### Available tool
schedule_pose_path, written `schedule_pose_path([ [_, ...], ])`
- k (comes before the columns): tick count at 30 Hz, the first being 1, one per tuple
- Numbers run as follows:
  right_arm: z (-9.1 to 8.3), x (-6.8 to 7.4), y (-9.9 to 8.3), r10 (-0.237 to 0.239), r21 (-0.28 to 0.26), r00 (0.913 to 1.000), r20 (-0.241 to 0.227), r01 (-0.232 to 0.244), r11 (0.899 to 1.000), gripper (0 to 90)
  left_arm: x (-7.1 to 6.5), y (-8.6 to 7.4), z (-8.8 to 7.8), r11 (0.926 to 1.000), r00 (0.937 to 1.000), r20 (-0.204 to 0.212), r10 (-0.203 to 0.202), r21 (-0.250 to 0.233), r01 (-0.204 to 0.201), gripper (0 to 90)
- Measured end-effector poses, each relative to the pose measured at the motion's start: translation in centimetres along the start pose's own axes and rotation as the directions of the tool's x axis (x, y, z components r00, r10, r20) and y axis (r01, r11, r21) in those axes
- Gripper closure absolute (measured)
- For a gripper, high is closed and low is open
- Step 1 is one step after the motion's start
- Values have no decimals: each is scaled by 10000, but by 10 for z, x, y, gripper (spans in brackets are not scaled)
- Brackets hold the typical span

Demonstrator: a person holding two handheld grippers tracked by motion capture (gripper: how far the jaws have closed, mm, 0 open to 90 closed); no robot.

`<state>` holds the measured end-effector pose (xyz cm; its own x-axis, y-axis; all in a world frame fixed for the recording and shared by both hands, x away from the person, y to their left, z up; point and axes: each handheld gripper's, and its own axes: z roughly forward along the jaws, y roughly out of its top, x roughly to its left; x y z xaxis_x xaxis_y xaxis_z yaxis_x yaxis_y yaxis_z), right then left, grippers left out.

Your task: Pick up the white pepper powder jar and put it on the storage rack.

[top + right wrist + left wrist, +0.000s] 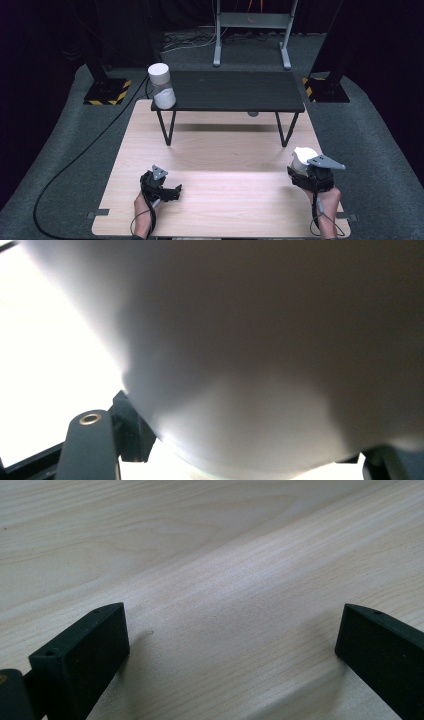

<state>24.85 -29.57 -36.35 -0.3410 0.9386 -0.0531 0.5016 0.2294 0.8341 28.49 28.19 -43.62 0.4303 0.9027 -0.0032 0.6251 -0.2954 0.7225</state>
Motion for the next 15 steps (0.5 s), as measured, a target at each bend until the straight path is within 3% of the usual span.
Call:
schedule_pose_path([
  [15, -8, -5, 35, -142, -315, 9999, -31, 141, 9994, 299, 0, 0, 0, 10000, 10000, -1, -4, 4, 4, 6],
])
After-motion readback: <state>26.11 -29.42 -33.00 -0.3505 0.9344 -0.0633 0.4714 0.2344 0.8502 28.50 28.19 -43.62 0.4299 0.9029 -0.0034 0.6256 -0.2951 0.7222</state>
